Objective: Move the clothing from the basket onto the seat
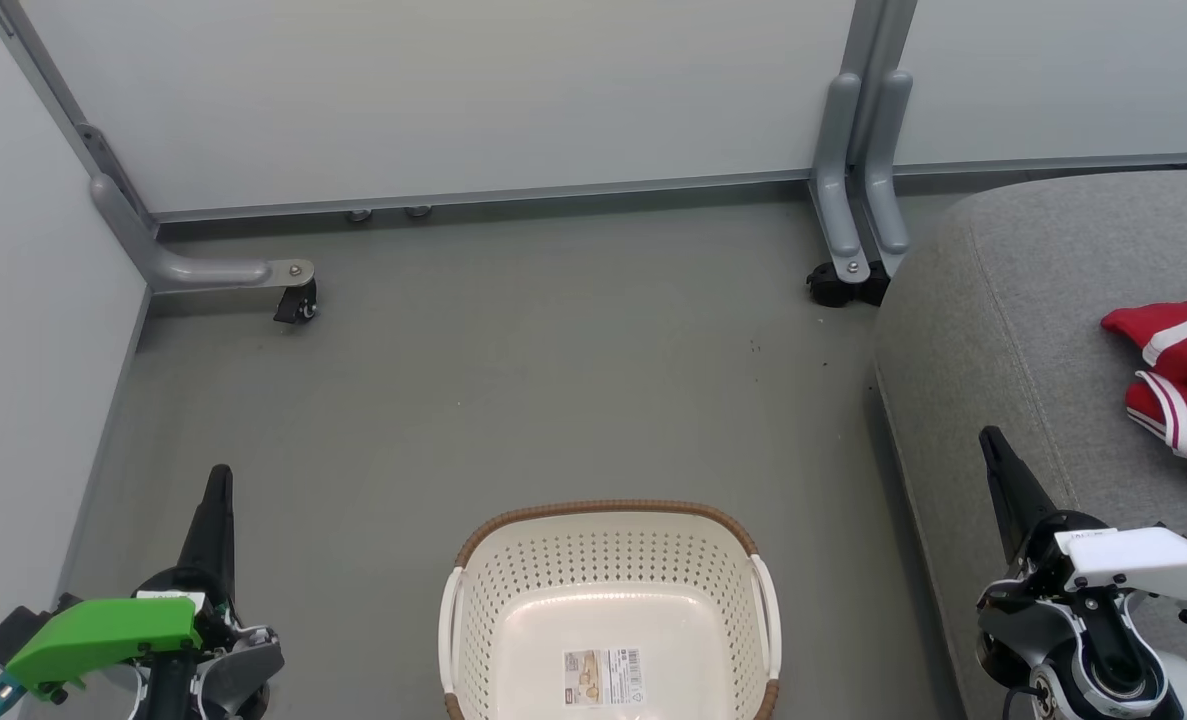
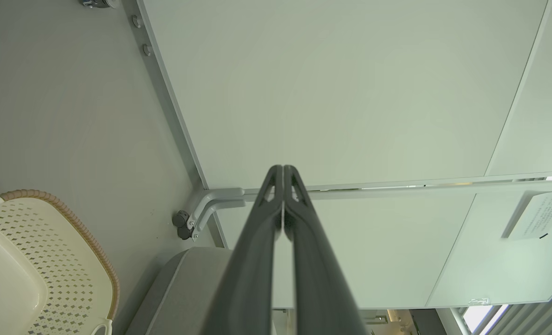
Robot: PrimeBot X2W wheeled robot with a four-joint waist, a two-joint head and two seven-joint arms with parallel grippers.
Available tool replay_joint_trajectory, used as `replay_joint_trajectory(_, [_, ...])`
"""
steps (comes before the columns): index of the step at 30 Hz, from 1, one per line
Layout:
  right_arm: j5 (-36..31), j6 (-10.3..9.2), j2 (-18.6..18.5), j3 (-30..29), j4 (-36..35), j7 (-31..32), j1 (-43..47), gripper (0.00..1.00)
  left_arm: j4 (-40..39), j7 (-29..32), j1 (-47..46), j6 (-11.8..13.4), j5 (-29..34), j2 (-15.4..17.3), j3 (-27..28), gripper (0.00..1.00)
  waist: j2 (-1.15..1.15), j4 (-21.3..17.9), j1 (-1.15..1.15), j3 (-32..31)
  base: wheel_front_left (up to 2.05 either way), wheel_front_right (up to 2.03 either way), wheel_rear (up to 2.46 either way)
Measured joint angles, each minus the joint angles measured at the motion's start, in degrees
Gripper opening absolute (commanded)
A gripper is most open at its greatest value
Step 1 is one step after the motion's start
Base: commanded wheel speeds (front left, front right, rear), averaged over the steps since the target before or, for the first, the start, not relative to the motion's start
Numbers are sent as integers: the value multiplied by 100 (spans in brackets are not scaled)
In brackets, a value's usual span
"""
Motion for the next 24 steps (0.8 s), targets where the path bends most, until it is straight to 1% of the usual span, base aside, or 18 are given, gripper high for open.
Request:
replay_joint_trajectory(6, [223,0,4,-23,58,27,-36,0,-7,56,-43,-23,-232,-16,37,0,0,3,0,1,0,0,0])
replay_joint_trajectory(24, [216,0,30,-64,63,58,-56,0,-8,56,-44,-25,-234,-20,38,0,0,3,0,1,0,0,0])
